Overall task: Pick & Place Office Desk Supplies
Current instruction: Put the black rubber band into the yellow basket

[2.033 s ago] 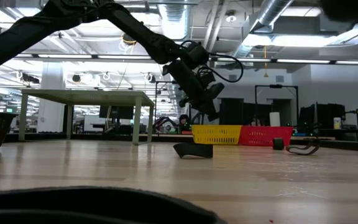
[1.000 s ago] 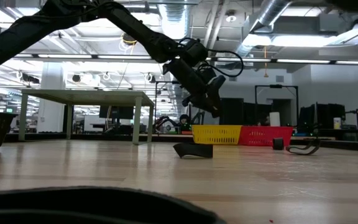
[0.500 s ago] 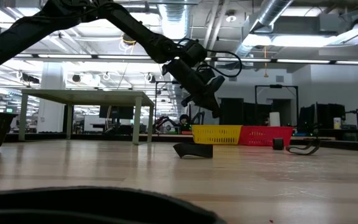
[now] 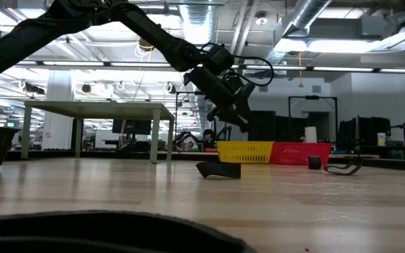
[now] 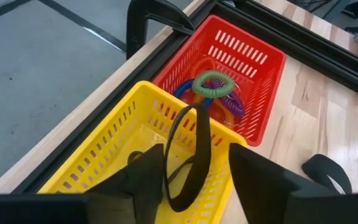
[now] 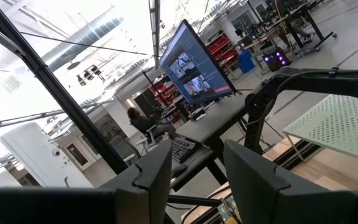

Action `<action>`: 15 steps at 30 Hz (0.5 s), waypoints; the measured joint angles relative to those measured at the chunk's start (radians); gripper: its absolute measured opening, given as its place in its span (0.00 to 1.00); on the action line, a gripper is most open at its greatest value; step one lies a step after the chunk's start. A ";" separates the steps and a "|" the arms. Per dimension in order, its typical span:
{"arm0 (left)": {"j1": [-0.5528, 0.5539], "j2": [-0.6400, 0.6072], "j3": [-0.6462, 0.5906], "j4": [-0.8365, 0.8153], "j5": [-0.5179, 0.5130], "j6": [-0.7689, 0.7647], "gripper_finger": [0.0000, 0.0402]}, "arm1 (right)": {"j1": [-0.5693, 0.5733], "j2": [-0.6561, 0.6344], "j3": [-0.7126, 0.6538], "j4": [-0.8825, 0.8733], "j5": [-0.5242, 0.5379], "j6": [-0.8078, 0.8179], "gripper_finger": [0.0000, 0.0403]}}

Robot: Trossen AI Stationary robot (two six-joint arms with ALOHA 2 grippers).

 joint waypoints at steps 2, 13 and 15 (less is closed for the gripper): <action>0.000 0.000 0.000 0.000 -0.001 0.000 0.46 | 0.000 0.000 0.000 0.000 0.000 0.000 0.35; 0.000 0.000 0.000 0.002 0.001 0.001 0.06 | 0.000 0.000 0.000 0.000 0.000 0.000 0.35; -0.001 0.000 0.000 0.011 0.003 0.002 0.03 | 0.000 0.000 0.000 0.000 0.000 0.001 0.35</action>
